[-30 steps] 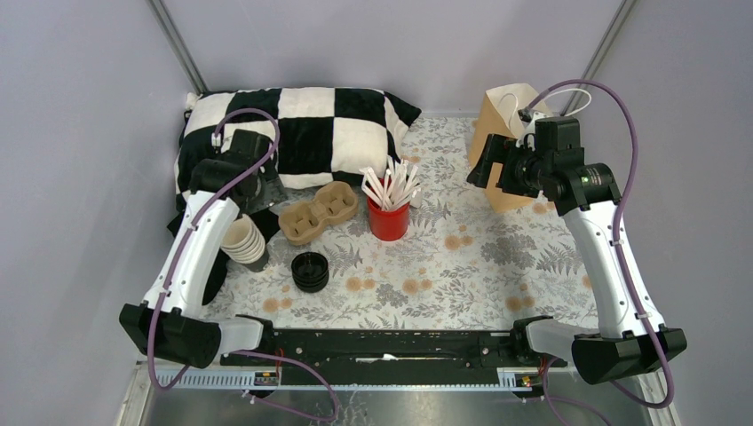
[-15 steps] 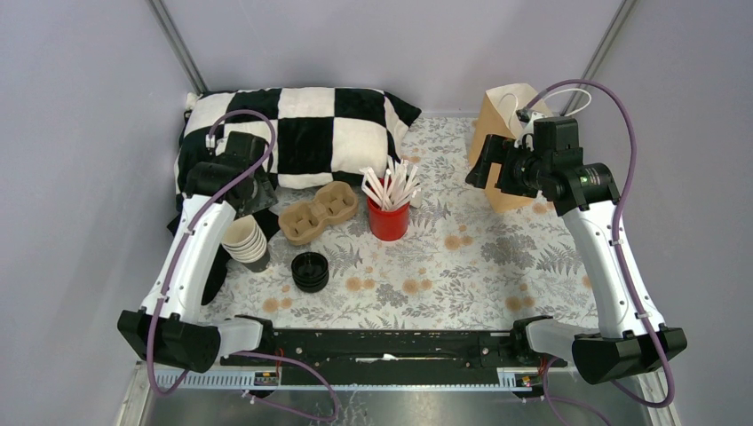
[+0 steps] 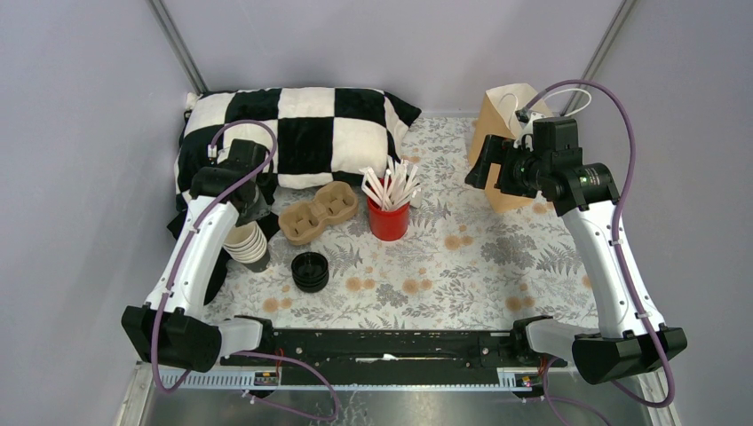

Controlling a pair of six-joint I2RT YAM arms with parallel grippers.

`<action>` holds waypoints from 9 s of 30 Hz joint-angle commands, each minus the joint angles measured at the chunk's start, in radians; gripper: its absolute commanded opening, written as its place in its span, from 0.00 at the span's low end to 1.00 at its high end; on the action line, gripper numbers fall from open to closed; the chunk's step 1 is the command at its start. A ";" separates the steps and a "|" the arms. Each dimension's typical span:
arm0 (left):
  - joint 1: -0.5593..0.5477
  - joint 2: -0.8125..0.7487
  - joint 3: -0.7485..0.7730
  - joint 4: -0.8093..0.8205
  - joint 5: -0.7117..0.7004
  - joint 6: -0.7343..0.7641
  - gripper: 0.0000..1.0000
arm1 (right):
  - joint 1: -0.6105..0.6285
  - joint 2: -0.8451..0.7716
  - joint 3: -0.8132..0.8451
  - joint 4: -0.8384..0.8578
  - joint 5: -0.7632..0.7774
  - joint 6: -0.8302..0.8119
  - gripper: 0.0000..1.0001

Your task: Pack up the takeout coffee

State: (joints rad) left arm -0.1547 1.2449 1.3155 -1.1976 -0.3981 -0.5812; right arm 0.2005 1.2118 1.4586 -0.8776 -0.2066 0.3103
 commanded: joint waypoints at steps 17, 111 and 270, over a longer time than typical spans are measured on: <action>0.007 -0.006 -0.016 0.055 -0.026 0.045 0.21 | 0.010 -0.006 -0.023 0.039 -0.034 -0.014 1.00; -1.149 0.670 0.376 0.486 0.158 0.449 0.00 | 0.018 -0.296 -0.032 -0.185 0.457 0.099 1.00; -0.273 0.204 -0.131 2.208 1.322 -1.370 0.03 | 0.255 0.053 -0.075 0.958 -0.525 0.546 1.00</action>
State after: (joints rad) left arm -0.4240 1.4467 1.1831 0.9234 0.9127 -1.9285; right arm 0.4431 1.2560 1.3270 -0.0265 -0.7258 0.8265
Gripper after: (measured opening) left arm 0.111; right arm 0.994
